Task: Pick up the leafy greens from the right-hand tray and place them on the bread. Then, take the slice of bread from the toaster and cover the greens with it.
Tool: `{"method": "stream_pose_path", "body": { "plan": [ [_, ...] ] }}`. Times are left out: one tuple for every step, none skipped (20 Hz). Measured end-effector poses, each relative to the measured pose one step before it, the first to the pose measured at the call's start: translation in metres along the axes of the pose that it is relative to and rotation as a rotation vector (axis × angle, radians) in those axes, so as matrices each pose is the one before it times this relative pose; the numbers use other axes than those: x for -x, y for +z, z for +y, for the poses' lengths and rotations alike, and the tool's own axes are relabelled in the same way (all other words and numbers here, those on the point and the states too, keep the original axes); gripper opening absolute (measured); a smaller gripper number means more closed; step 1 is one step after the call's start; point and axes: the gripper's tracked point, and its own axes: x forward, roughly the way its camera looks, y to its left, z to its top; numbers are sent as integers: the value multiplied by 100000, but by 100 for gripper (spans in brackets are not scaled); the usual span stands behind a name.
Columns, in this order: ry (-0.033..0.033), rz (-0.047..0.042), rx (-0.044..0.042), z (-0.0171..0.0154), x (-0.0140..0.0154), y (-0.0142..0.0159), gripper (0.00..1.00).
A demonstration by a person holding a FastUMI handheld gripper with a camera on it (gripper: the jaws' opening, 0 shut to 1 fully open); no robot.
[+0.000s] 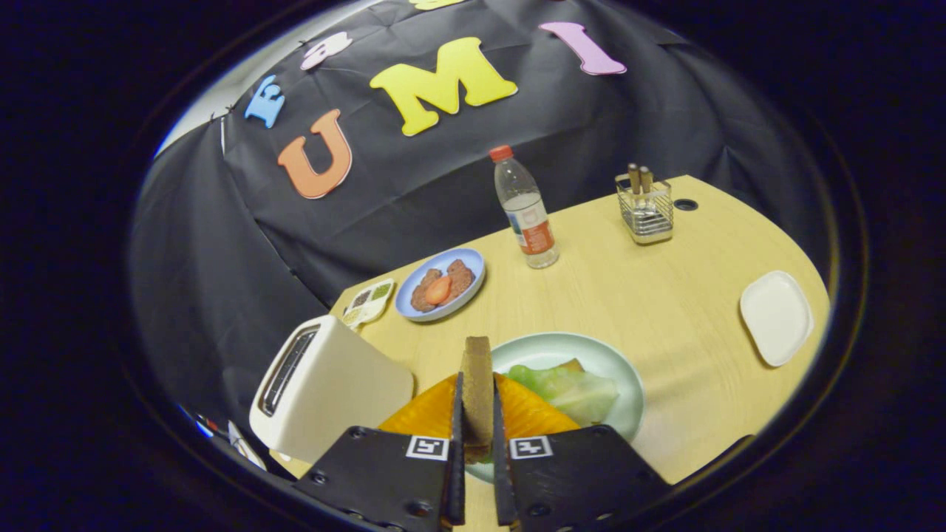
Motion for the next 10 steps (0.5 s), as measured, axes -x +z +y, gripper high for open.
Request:
{"method": "stream_pose_path", "body": {
  "plan": [
    [239,-195,1064,-537,-199,-210,16],
    [-938,423,1323,-774,-22,-274,17],
    [-207,266,658,-641,90,-40,28],
    [120,256,153,-483,-76,-29,30],
    [-855,213,349,-615,-350,19,31],
    [-1490,-488,588,-986,389,228,37],
    [-1590,-1024,155,-973,-186,331,44],
    [-558,-762,-411,-630,-12,326,43],
    [-639,557,211,-640,-243,80,48],
    [-1154,189,412,-783,237,241,53]
  ]
}}
